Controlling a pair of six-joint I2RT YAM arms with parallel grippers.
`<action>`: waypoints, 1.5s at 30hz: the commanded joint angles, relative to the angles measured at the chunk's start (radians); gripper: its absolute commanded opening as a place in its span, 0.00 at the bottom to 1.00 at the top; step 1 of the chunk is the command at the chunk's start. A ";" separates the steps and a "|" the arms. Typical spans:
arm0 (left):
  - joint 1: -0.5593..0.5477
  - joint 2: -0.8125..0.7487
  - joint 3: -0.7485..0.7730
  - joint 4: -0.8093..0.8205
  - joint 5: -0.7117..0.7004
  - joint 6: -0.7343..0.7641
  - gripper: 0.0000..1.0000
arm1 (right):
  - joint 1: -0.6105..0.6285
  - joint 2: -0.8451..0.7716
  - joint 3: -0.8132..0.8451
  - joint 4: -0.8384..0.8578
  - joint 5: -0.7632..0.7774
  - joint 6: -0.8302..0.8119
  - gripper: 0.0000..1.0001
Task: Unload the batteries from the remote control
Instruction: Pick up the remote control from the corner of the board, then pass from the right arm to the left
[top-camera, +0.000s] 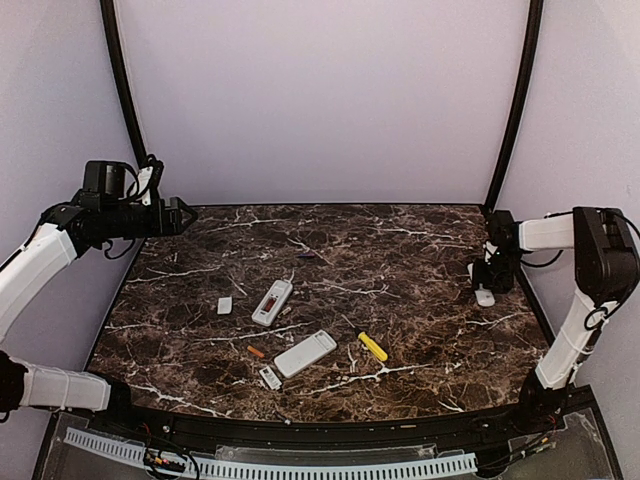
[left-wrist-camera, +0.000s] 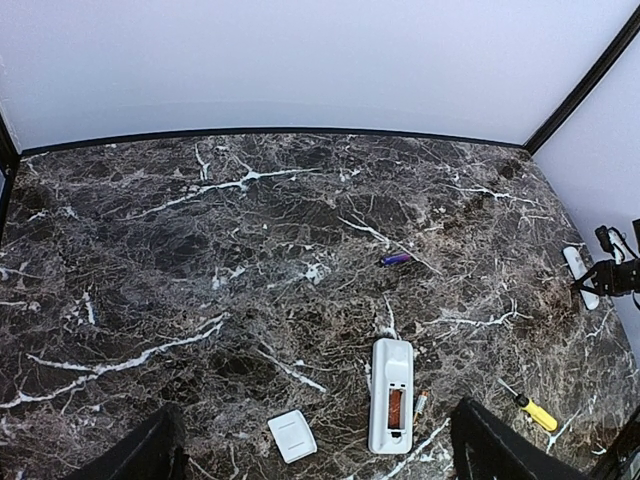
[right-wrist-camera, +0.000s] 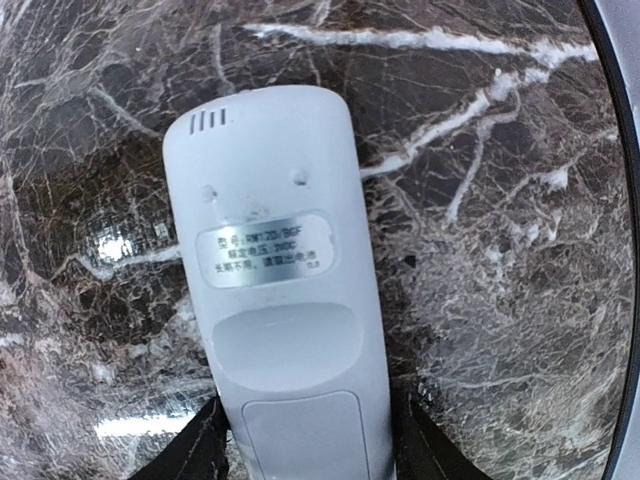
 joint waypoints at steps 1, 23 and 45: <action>0.001 0.002 -0.012 0.000 0.006 -0.001 0.91 | -0.003 0.025 0.004 0.005 -0.023 -0.007 0.49; -0.005 0.092 -0.029 0.052 0.081 0.002 0.89 | 0.189 -0.304 -0.044 0.033 -0.295 -0.030 0.10; -0.310 0.393 0.022 0.264 0.550 -0.261 0.84 | 0.929 -0.196 0.183 0.095 -0.268 0.012 0.07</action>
